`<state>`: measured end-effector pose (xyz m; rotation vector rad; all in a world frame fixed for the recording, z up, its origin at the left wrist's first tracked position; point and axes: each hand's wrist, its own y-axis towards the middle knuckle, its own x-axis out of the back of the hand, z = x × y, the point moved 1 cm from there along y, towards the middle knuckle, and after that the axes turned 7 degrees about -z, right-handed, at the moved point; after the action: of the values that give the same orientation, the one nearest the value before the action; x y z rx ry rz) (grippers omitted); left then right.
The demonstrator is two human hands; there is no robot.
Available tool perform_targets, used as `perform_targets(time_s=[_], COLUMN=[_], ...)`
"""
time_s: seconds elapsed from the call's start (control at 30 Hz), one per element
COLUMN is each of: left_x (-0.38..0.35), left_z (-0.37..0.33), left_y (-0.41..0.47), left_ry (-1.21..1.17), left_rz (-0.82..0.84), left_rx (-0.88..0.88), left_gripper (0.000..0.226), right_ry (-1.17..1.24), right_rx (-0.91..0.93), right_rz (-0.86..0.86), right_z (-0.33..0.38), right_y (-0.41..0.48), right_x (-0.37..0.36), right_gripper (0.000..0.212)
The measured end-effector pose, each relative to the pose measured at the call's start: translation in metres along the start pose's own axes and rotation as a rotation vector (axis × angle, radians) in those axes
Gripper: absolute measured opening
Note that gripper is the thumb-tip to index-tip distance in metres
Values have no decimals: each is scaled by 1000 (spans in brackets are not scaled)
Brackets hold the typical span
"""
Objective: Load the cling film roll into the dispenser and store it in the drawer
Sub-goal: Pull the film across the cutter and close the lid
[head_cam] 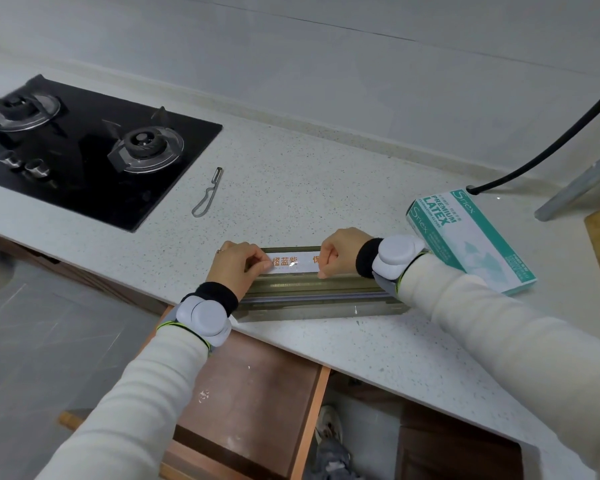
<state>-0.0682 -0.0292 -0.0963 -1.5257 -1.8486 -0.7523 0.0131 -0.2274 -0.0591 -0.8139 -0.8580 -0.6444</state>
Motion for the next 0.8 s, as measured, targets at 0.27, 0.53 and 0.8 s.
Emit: perform_targets(time_s=[0.27, 0.53, 0.8], left_x=[0, 0, 1], left_z=[0, -1, -2], left_y=[0, 0, -1], left_ry=[17, 9, 12], left_rz=[0, 4, 7], left_rx=[1, 2, 3], left_gripper=[9, 9, 9], right_ry=[-7, 21, 58], right_rx=[-11, -23, -22], right_rz=[8, -45, -36], right_z=[-11, -16, -17], right_y=[-3, -7, -9], right_x=[4, 2, 2], right_gripper=[24, 20, 32])
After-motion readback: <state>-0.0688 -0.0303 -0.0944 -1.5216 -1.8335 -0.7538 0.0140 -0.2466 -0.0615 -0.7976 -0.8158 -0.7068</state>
